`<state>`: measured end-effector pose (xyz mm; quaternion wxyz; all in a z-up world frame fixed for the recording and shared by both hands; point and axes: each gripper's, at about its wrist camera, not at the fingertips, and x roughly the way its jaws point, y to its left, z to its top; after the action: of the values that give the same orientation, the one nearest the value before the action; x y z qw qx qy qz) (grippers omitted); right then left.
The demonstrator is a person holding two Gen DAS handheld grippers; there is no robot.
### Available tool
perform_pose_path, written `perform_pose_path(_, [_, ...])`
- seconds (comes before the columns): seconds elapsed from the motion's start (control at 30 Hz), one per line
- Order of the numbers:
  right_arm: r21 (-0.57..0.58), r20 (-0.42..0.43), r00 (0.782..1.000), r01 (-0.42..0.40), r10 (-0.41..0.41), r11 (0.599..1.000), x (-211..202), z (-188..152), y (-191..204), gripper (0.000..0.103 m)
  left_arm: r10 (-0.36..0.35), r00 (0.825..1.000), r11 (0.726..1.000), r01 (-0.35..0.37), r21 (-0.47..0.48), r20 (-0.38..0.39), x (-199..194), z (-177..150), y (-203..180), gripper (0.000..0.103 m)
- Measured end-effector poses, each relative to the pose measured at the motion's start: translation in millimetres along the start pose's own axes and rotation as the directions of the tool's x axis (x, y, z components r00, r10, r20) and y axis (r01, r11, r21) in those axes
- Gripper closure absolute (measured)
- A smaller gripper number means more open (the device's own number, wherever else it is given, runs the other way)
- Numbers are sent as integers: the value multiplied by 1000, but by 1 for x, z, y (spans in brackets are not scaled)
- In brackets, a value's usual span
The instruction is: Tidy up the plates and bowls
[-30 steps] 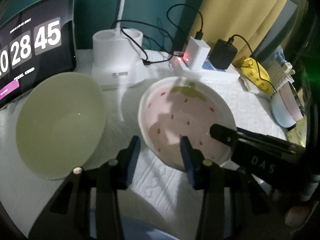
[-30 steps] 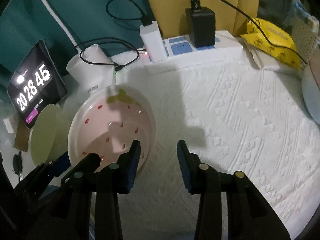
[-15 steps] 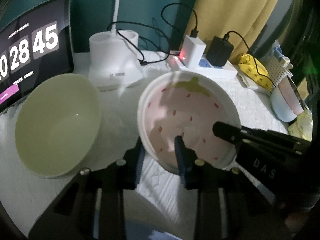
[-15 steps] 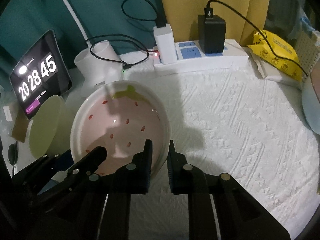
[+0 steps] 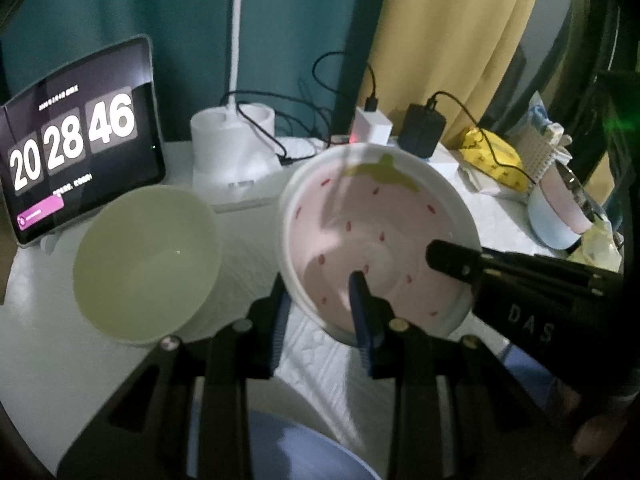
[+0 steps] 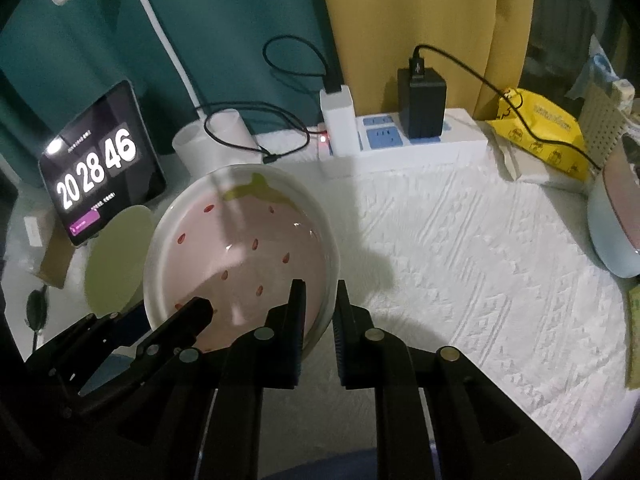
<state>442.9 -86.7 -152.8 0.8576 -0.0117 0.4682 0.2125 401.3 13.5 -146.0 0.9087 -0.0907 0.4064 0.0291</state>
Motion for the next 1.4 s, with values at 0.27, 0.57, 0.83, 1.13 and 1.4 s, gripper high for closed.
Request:
perform_pose_path(0.27, [-3,37,999,-4,4,1000,-24,-2,2,90,-7,999,1000,7,12,36,-23,0,-5,73])
perform_pose_path(0.57, [-4,68,998,-1,1,1000,-47,-8,5,90,-21,998,1000,20,20,64,-43,-4,-11,73])
perform_pose_path(0.83, [-4,91,996,6,-5,1000,-65,-15,6,90,-33,996,999,31,33,84,-61,-9,-18,73])
perform_pose_path(1.13, [0,118,993,4,-4,1000,-88,-24,3,90,-45,994,998,40,51,102,-79,-14,-26,73])
perform_pose_path(1.4, [14,141,990,-3,1,1000,-107,-37,-4,90,-57,992,996,49,69,116,-96,-23,-38,73])
